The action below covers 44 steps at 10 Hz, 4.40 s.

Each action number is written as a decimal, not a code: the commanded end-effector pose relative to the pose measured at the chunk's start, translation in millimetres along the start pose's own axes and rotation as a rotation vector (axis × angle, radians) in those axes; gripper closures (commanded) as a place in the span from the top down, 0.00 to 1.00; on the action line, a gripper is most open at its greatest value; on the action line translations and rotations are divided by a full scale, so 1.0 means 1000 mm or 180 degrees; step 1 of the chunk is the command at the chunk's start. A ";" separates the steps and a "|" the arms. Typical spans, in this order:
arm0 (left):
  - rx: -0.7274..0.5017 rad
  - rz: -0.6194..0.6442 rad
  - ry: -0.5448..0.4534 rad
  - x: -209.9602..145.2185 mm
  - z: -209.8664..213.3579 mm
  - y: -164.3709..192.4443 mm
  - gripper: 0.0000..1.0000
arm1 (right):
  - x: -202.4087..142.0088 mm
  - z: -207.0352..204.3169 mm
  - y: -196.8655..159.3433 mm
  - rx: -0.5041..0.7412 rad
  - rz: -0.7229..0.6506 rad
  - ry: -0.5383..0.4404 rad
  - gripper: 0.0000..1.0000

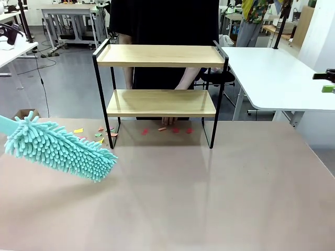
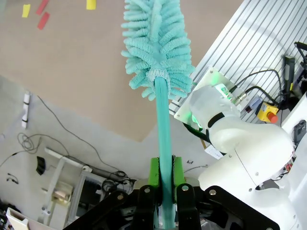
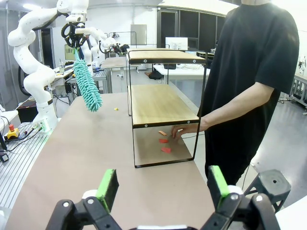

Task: Clean the shelf.
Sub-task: Clean the specific section of the Shelf indicated by the human with the Duster.

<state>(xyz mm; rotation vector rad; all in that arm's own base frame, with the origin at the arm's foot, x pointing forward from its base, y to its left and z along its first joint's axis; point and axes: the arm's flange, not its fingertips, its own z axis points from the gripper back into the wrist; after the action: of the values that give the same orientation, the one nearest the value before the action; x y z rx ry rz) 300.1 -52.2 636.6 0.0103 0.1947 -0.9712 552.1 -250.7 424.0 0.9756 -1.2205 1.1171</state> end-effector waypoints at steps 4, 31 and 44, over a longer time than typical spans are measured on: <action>-0.0050 0.0023 -0.0042 -0.001 0.001 -0.001 0.13 | 0.004 -0.001 0.000 0.0005 0.0024 -0.0002 1.00; -0.0456 0.1477 -0.1657 0.202 -0.096 -0.167 0.13 | 0.004 -0.001 0.000 0.0005 0.0024 -0.0002 1.00; -0.0001 0.2390 -0.2191 0.346 -0.161 -0.203 0.13 | 0.004 -0.001 0.000 0.0005 0.0024 -0.0002 1.00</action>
<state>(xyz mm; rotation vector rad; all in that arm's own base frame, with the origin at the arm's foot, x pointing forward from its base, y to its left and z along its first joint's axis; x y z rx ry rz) 290.1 -408.4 438.5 -0.2504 -0.3889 -0.2250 552.1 -250.7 424.2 0.9753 -1.2207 1.1174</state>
